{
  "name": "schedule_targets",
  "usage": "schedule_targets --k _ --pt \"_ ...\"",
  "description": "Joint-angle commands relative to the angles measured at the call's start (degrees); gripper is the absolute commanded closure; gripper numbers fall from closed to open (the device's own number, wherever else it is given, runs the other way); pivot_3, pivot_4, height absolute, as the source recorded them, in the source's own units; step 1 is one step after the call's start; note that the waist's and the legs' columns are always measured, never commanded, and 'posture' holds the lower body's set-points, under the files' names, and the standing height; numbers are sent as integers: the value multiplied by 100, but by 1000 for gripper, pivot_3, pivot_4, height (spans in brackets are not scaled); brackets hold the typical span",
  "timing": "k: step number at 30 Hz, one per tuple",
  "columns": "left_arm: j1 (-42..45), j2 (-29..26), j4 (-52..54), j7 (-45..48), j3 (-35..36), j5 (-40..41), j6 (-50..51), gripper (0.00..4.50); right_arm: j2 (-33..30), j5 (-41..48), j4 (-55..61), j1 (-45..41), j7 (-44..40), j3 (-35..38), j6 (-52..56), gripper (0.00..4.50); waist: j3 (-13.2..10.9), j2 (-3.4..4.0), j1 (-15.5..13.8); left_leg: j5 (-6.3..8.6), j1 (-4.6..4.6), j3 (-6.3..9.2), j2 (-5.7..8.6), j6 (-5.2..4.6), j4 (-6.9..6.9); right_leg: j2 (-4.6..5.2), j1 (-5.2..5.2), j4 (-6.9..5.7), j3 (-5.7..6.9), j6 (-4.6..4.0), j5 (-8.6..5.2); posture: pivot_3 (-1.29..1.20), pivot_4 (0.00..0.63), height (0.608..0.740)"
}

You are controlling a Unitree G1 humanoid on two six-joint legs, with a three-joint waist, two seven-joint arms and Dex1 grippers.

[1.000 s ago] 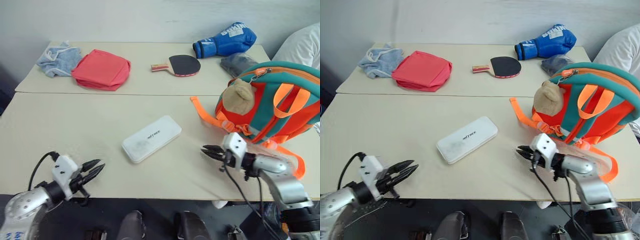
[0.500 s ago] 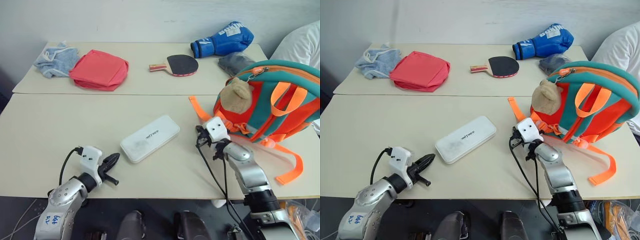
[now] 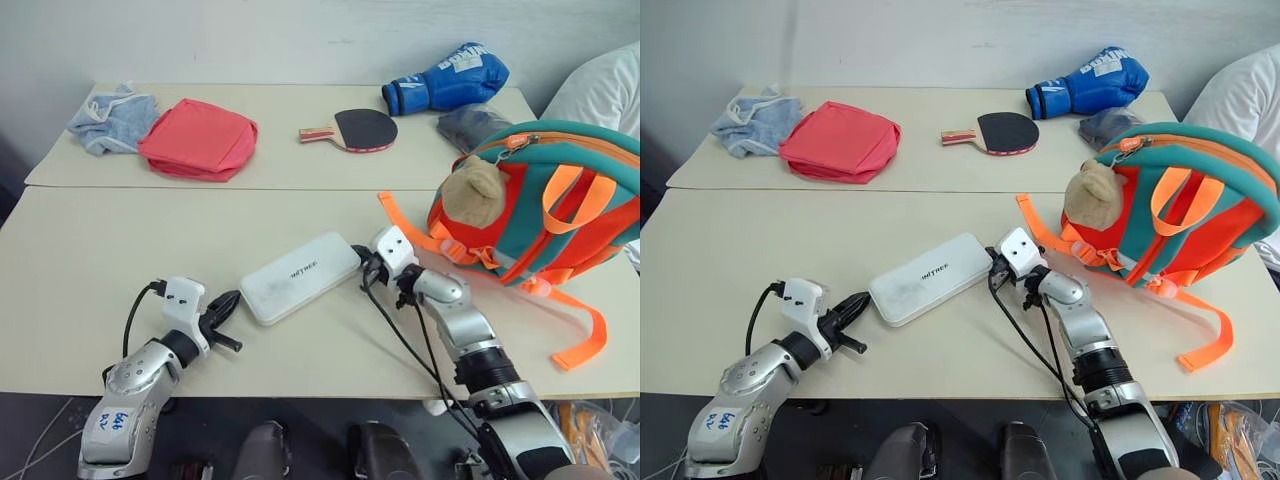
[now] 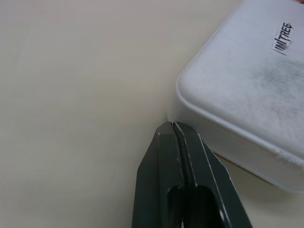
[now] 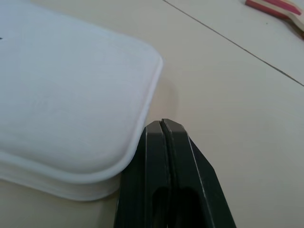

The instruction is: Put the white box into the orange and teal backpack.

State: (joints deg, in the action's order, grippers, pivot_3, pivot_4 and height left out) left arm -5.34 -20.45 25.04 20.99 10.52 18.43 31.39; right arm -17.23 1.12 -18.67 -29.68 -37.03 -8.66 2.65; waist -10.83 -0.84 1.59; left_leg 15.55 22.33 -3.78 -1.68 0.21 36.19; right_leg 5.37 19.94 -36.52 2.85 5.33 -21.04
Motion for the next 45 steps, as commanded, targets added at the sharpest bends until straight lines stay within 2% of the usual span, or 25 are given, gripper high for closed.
schedule_targets --k 1,11,18,21,23,25,27,29,31,34,37,41,45 --pt "24 -70 110 127 -106 65 -33 4477 -197 291 854 329 -566 -122 194 4500 0 0 -1 0 0 1 0 0 -2 0 1 1 1 0 0 0 150 740" --pt "-57 -435 56 507 -381 -60 -151 4477 -1106 510 2840 1889 -1066 -7 743 4500 0 -1 -12 3 -5 3 0 2 -5 1 -7 31 1 0 0 0 150 740" --pt "291 -659 -273 763 -347 88 37 4477 -1541 528 3178 2587 -893 438 800 4500 1 -1 -48 8 -11 7 2 -2 -5 4 -25 49 3 0 0 0 150 740" --pt "526 -737 -490 901 150 781 854 3913 -1695 566 3187 2738 -876 643 768 4500 1 -1 -79 8 -12 7 2 -2 -4 4 -26 49 4 0 0 0 150 740" --pt "660 -1122 -700 1325 440 1373 1629 3276 -1792 617 3229 2807 -906 727 744 4500 1 -1 -83 8 -12 9 1 -2 -5 3 -24 47 5 0 0 0 150 740" --pt "910 -1818 -1210 1832 593 1955 2866 2679 -1867 662 3244 2818 -941 784 728 4500 1 -1 -79 6 -14 10 0 0 -6 1 -23 46 6 0 0 0 150 740" --pt "1257 -2498 -1826 2464 516 2387 3722 2033 -1922 672 3244 2785 -989 780 690 4500 2 -2 -35 2 -18 12 -3 7 -7 -3 -23 39 7 -1 0 0 150 740" --pt "1731 -2844 -2440 2807 369 2540 4081 1481 -1956 665 3232 2736 -1038 736 651 4500 1 0 0 1 -24 10 0 9 -12 -2 -23 37 3 -2 -1 0 150 740" --pt "2517 -2842 -3226 2676 232 2398 4315 887 -1952 672 3231 2657 -1097 673 635 4500 1 1 -5 2 -23 8 0 9 -15 -3 -19 39 1 -2 -2 0 150 740" --pt "3558 -2921 -3975 3025 -258 2565 5304 24 -1914 685 3230 2528 -1158 571 647 4500 0 -3 -46 -5 -13 17 2 11 -3 -3 -14 25 11 -1 -2 0 150 740" --pt "4345 -2835 -4516 3079 -787 2594 6074 24 -1879 627 3132 2356 -1191 443 571 4500 0 -6 -52 -5 -6 10 7 11 -4 -2 -2 -1 2 0 -2 0 150 740" --pt "4753 -2674 -4950 2935 -1777 2423 6111 24 -1828 353 2892 2054 -1201 133 284 4500 1 -7 -49 -7 16 -4 11 8 11 -2 31 -34 -6 2 -3 0 150 740" --pt "4765 -2355 -5013 2759 -1934 2547 6111 24 -1622 326 2839 1845 -1104 7 339 4500 4 -3 -63 -10 8 -15 12 8 23 2 31 -40 -17 12 -10 0 150 740"
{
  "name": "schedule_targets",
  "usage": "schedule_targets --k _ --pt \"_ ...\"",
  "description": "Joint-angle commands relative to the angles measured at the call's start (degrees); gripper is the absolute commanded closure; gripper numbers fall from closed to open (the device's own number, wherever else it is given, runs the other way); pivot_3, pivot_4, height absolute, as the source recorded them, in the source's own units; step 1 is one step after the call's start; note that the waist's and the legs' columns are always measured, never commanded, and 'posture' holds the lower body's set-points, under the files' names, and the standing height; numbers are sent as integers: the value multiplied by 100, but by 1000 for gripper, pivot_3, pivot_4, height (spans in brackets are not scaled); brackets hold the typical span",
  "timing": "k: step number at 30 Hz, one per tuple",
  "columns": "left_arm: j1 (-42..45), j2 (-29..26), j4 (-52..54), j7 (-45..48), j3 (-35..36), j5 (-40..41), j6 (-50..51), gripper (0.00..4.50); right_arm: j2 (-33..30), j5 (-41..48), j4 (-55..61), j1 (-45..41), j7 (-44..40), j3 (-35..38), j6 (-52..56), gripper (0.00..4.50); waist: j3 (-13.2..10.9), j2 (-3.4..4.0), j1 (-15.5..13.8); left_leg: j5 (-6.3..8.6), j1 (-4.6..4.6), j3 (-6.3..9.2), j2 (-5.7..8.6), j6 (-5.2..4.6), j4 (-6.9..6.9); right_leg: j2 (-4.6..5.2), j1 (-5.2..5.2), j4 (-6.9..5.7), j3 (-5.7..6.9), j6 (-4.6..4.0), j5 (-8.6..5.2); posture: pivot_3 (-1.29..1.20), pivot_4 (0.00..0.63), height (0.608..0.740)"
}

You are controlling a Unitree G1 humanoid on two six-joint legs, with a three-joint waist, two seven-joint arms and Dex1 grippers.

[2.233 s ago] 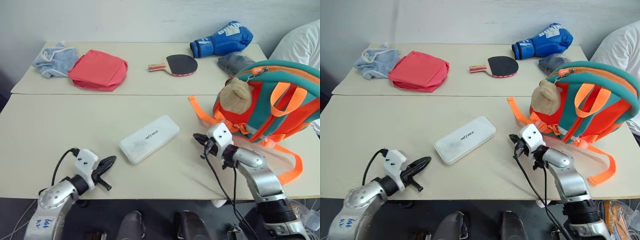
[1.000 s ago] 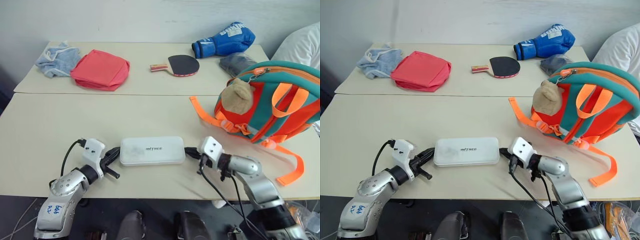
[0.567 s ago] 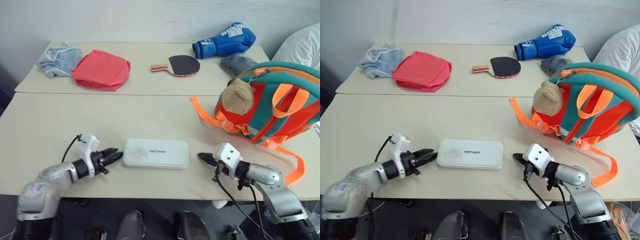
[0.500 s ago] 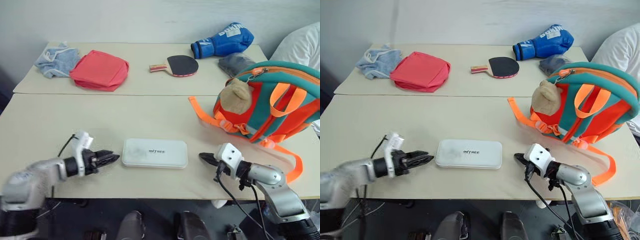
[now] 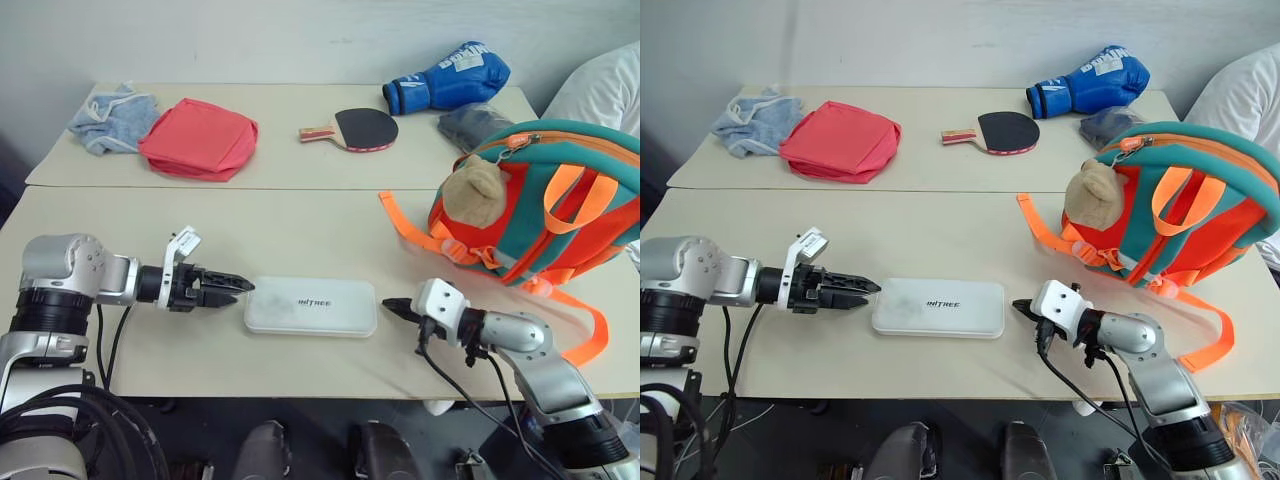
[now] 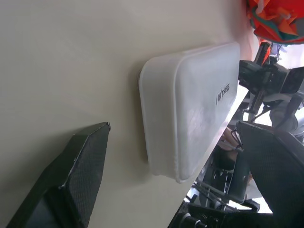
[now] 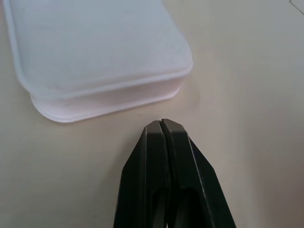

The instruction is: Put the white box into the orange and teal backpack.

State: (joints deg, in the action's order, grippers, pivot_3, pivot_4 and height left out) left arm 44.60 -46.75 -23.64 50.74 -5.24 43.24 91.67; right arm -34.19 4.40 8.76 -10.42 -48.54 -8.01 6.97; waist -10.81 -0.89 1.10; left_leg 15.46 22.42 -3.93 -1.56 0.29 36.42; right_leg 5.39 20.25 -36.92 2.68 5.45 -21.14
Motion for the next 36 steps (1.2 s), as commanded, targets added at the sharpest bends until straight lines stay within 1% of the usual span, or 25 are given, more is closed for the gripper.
schedule_targets --k 1,4,8,11,16,20,21,23,25,26,27,28,29,31,32,34,35,36 --pt "-207 399 -227 -294 -294 158 83 24 117 -27 89 -106 67 -106 -89 4500 1 2 -52 0 -2 1 1 0 2 2 -1 0 0 0 0 0 150 740" --pt "-94 759 -528 -559 -35 522 83 24 232 -77 80 -141 93 -221 -97 4500 1 2 -133 1 -3 5 5 -2 15 7 -6 0 1 1 -1 0 150 740" --pt "-20 941 -712 -862 -27 1216 83 24 371 -117 -24 -272 151 -293 -86 4500 1 2 -146 17 0 16 6 -19 57 13 -27 0 7 2 -1 0 150 740" --pt "6 965 -803 -1163 34 1583 83 559 394 -101 -110 -319 150 -255 -111 4500 1 1 -131 26 0 23 11 -29 67 20 -37 2 11 3 -1 0 150 740" --pt "-35 793 -697 -1447 -111 2269 83 2049 239 -5 -74 -155 83 -103 -142 4500 1 0 -86 29 6 23 5 -26 65 13 -35 -4 13 3 -1 0 150 740" --pt "-150 734 -452 -1648 -34 2839 83 3076 110 290 207 234 18 196 41 4500 0 0 -96 29 6 25 3 -25 66 11 -38 0 15 3 -2 0 150 740" --pt "-240 808 -228 -1718 163 2790 83 3237 69 454 381 493 45 412 116 4500 0 -1 -89 29 6 26 3 -25 67 11 -39 5 14 3 -2 0 150 740" --pt "-463 852 430 -1768 355 2540 50 3301 72 577 636 878 317 840 194 4500 0 -1 -98 29 9 25 3 -25 64 11 -38 4 14 4 -2 0 150 740" --pt "-911 692 1440 -1364 236 2161 -724 3301 108 1171 1165 1423 275 1316 434 4155 -1 -1 -99 32 11 28 1 -21 64 8 -38 6 14 4 -2 0 150 740" --pt "-1182 746 1854 -946 427 2109 -1311 3301 129 1263 1377 1792 362 1621 447 3961 -1 -1 -99 32 20 28 2 -21 59 9 -32 10 14 5 -2 0 150 740" --pt "-1376 792 2126 -641 577 2077 -1719 3301 140 1302 1519 2048 446 1828 450 3652 -1 -1 -99 33 15 28 -1 -18 56 7 -39 17 14 5 -2 0 150 740" --pt "-1532 827 2289 -389 696 1978 -2099 3301 146 1229 1604 2286 561 2019 396 3386 -1 -1 -101 34 10 26 -4 -16 57 3 -47 43 15 4 -2 0 150 740" --pt "-1732 863 2476 -26 828 1730 -2795 3301 219 1225 1675 2699 702 2446 299 3017 -1 0 -102 34 7 23 -4 -15 55 2 -50 53 14 4 -2 0 150 740" --pt "-2043 786 2742 684 777 956 -4207 3301 467 1515 1738 3362 814 3273 24 2392 -1 0 -126 33 2 22 -7 -11 51 -1 -56 60 16 4 -3 0 150 740" --pt "-2127 727 2805 924 683 594 -4740 3301 627 1833 1746 3652 898 3707 126 2034 -1 0 -128 36 2 21 -7 -7 43 -1 -56 71 18 3 -3 0 150 740" --pt "-2210 722 2832 1260 550 84 -5528 3301 801 2073 1637 3941 1074 4238 172 1403 0 0 -122 35 -10 17 -2 -6 8 0 -63 89 16 2 -2 0 150 740" --pt "-2243 821 2864 1414 566 -83 -5967 3301 825 2078 1507 4031 1058 4440 -1 1002 0 1 -118 34 -20 8 1 -7 -14 3 -65 98 9 0 -1 0 150 740" --pt "-2240 923 2887 1417 616 -109 -6107 3301 812 2093 1399 4075 1009 4600 -144 750 0 1 -102 32 -24 7 3 -10 -19 5 -67 98 7 0 0 0 150 740"
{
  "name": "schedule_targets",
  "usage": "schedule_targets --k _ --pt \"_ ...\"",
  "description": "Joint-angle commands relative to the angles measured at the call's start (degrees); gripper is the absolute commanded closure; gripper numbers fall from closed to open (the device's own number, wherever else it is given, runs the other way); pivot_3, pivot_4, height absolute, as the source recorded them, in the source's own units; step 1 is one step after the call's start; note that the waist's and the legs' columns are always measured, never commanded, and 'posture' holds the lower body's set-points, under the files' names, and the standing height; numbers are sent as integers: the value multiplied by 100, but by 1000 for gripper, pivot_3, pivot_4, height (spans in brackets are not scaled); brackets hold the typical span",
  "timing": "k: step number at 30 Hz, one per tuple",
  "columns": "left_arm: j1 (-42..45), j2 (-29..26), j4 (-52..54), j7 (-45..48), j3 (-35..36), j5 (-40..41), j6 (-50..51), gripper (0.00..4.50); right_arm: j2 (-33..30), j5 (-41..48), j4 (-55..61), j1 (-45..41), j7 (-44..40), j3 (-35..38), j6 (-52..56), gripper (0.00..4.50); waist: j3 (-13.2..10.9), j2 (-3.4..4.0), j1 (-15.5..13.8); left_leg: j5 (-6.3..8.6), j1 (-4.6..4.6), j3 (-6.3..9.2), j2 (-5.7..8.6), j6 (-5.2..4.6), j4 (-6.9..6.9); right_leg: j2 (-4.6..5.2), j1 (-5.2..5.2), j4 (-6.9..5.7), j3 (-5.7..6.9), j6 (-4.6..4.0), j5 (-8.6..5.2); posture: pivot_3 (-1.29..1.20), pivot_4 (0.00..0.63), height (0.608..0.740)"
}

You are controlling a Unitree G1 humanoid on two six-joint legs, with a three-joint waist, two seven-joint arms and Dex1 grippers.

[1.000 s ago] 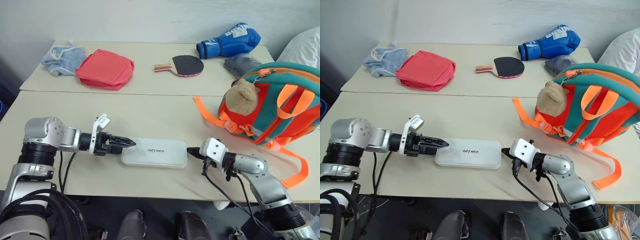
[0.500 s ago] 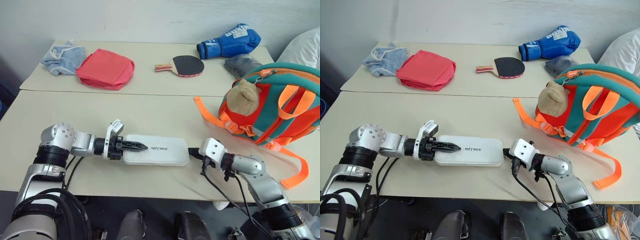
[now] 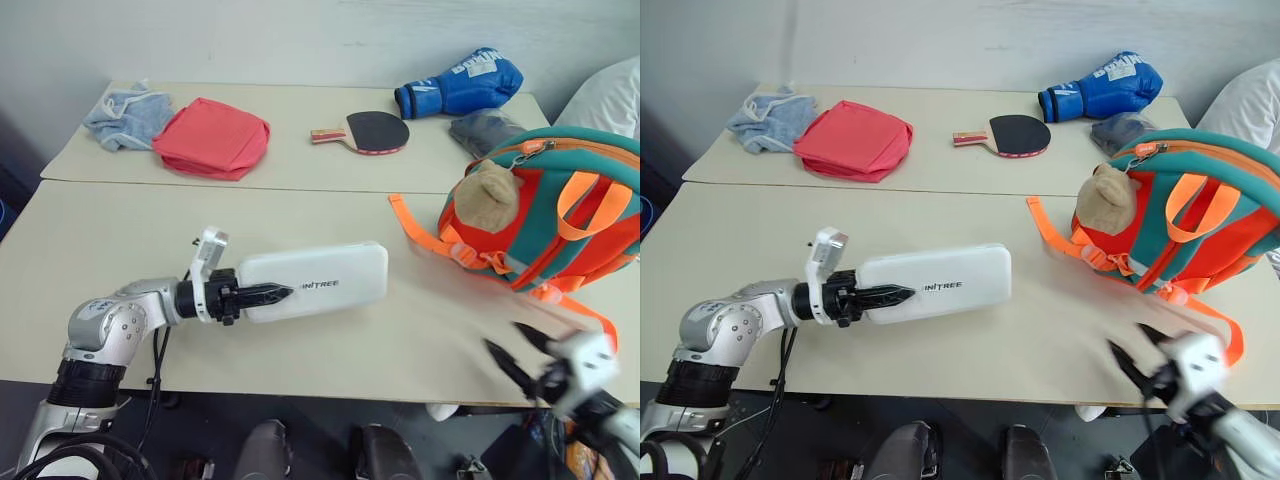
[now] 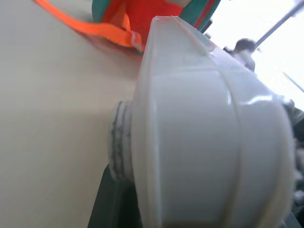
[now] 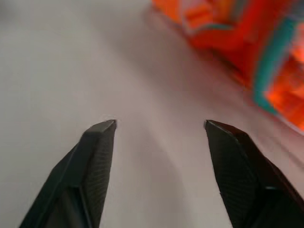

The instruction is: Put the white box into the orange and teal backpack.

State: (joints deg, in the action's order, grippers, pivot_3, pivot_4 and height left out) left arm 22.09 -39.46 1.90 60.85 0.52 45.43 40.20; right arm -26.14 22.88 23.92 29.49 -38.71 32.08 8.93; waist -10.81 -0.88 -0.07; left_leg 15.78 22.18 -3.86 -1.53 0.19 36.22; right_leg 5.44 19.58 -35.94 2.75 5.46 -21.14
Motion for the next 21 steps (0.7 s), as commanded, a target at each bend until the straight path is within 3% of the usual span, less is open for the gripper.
schedule_targets --k 1,2,6,10,14,18,21 --pt "17 269 337 403 78 -341 -1033 3301 -5 272 -184 112 -19 689 -425 377 0 0 31 0 -1 -5 0 -2 -2 1 3 0 -5 0 0 0 150 740" --pt "24 336 326 415 96 -381 -1119 3301 -85 404 -225 22 -85 795 -459 54 0 0 45 1 0 -7 -1 -5 -4 0 3 3 -7 1 1 0 150 740" --pt "-16 437 234 512 66 -606 -1388 3301 -378 712 -335 -414 -236 883 -395 20 0 2 114 -1 -2 -7 -9 -6 -9 -6 10 -4 -6 1 1 0 150 740" --pt "-120 295 -116 745 -48 -907 -1462 3301 -1293 954 -1013 -1900 -755 303 -18 20 -2 6 190 -5 -7 -16 -4 -18 -2 -4 10 -15 -12 6 4 0 150 740" --pt "-319 77 -288 881 52 -866 -1155 3301 -1708 997 -1388 -2900 -1132 -433 419 20 -4 9 158 -8 0 -1 -11 -17 -6 -8 16 -16 2 6 3 0 150 740" --pt "-444 86 -429 692 382 -776 -1027 3301 -1695 1118 -1577 -3695 -1211 -919 753 20 -6 11 127 -11 19 6 -11 -20 4 -4 25 -16 10 6 2 0 150 740" --pt "-496 206 -518 345 846 -517 -758 3301 -1388 772 -1929 -4230 -942 -1188 382 648 -6 10 119 -7 24 8 -8 -28 27 1 18 -16 11 10 5 0 150 740"
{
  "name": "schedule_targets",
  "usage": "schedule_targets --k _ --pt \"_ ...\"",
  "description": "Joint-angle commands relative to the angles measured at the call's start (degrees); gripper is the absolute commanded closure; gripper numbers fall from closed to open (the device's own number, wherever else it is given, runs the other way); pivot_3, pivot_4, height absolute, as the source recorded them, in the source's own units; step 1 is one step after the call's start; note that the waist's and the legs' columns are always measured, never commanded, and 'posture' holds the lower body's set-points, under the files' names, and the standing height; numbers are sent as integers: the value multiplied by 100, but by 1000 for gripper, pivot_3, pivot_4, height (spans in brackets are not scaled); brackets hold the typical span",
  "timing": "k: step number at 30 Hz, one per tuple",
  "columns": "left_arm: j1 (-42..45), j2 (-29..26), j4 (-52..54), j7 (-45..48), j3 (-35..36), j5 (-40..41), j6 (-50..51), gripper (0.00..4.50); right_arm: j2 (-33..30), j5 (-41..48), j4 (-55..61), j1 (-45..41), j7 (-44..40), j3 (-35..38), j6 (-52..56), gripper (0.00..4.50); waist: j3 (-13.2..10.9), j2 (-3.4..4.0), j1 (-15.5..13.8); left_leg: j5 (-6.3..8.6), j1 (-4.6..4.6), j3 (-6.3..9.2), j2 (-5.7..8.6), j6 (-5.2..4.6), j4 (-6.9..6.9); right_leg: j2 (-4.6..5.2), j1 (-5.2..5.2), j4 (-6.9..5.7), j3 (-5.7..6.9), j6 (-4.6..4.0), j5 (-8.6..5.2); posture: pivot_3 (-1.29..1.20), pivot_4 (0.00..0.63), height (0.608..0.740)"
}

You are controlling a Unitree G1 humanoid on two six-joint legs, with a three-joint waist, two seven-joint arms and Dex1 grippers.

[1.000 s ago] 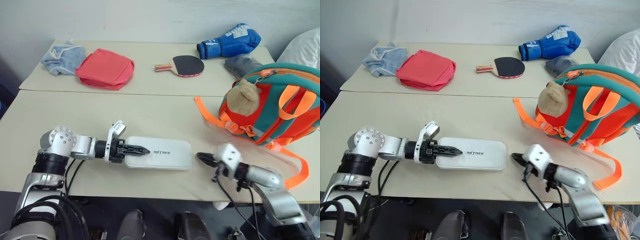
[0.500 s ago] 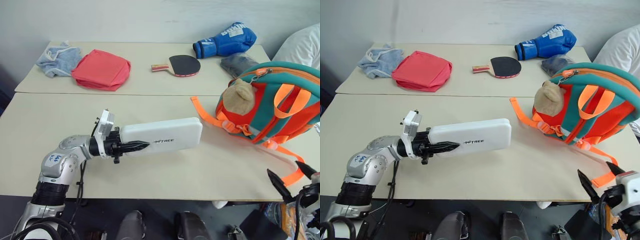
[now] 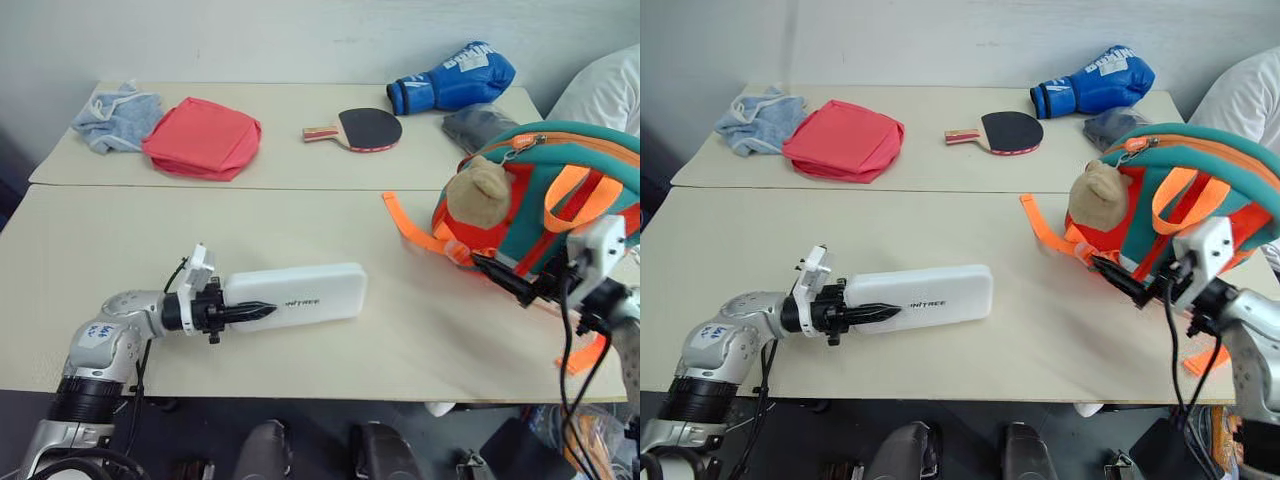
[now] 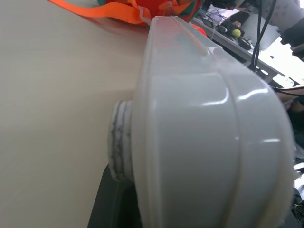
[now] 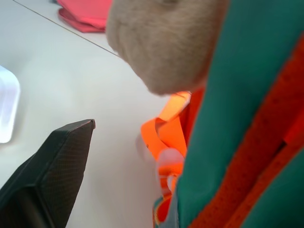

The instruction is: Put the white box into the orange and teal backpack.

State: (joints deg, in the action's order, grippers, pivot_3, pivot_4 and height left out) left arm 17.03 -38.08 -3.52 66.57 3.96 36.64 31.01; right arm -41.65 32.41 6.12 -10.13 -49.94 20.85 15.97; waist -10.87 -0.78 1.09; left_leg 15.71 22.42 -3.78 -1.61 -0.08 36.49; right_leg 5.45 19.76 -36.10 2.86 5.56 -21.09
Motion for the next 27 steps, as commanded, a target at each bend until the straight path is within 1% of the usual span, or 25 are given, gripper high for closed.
schedule_targets --k 1,2,3,4,6,8,9,11,12,13,16,18,20,21,23,25,27 --pt "1 60 12 -333 664 486 356 3301 264 -275 -214 -367 235 -168 -407 943 0 0 6 1 -1 0 1 -2 3 1 -2 0 -1 3 2 0 150 740" --pt "-9 12 26 -381 774 562 525 3301 354 -388 -260 -411 260 -252 -544 1188 0 0 15 1 -1 0 1 -2 4 2 -2 0 -1 4 2 0 150 740" --pt "-27 -58 44 -406 855 605 677 3301 432 -507 -308 -435 282 -341 -678 1647 0 0 23 1 -1 1 1 -2 4 2 0 -2 -1 4 2 0 150 740" --pt "-52 -152 55 -387 898 585 768 3301 483 -612 -341 -416 248 -447 -786 1908 0 0 34 1 -1 2 -1 1 2 0 0 -3 0 3 2 0 150 740" --pt "-79 -300 36 -388 1008 530 839 3301 605 -878 -355 -350 178 -698 -1143 2615 0 0 43 -1 -1 1 -1 5 -6 -2 4 -26 0 3 2 0 150 740" --pt "-19 -311 -131 -544 1220 562 889 3301 822 -780 -153 -356 124 -917 -1102 3310 0 0 64 -1 -1 -4 -1 6 -7 -2 9 -32 -3 3 2 0 150 740" --pt "52 -254 -276 -677 1360 555 822 3301 966 -680 49 -414 104 -1093 -1004 3700 0 0 81 -2 -3 -6 -2 7 -7 -3 9 -35 -5 3 2 0 150 740" --pt "268 -102 -620 -1000 1639 574 735 3301 1245 -586 498 -588 81 -1531 -820 4339 0 0 92 -3 -5 -6 -5 10 -6 -5 13 -44 -6 3 2 0 150 740" --pt "373 -39 -766 -1123 1735 557 682 3301 1356 -535 673 -666 92 -1695 -705 4452 0 -1 93 -7 -5 -6 -6 16 -6 -6 21 -46 -7 3 2 0 150 740" --pt "483 13 -923 -1230 1819 524 615 3301 1435 -485 824 -738 102 -1835 -561 4452 -1 -1 86 -11 -2 -6 -7 22 -6 -6 33 -48 -6 3 1 0 150 740" --pt "817 -37 -1599 -1708 1872 242 715 3301 1750 364 1727 -1090 126 -2400 417 4452 0 -1 53 -21 34 -7 -7 35 -4 -6 84 -99 -3 3 1 0 150 740" --pt "862 -36 -1681 -1673 1854 186 645 3301 1732 1082 2270 -1144 212 -2505 1116 4452 0 -1 60 -24 57 -7 -9 35 4 -6 106 -105 4 3 2 0 150 740" --pt "881 34 -1617 -1636 1890 230 581 3301 1476 1699 2651 -1096 230 -2449 1758 4452 0 -4 49 -21 78 -7 -8 29 15 -1 125 -117 10 2 2 0 150 740" --pt "894 54 -1603 -1646 1901 236 580 3301 1384 1873 2745 -1092 248 -2410 1945 4452 0 -6 47 -14 88 -4 -6 23 33 3 136 -138 13 2 2 0 150 740" --pt "859 50 -1471 -1684 1946 256 585 3301 699 2555 3058 -912 -33 -2152 2543 4452 0 -12 46 5 90 -4 -3 9 62 10 130 -149 14 2 2 0 150 740" --pt "776 26 -1291 -1732 2026 303 612 3301 92 3060 3127 -710 -228 -1765 2879 4452 -3 -22 32 12 94 -11 7 -11 69 27 115 -121 14 2 2 0 150 740" --pt "664 34 -1037 -1761 2180 463 721 3301 -351 3293 3031 -555 -373 -1452 3033 4452 -1 -29 34 17 84 -6 5 -22 70 28 83 -76 19 8 5 0 150 740"
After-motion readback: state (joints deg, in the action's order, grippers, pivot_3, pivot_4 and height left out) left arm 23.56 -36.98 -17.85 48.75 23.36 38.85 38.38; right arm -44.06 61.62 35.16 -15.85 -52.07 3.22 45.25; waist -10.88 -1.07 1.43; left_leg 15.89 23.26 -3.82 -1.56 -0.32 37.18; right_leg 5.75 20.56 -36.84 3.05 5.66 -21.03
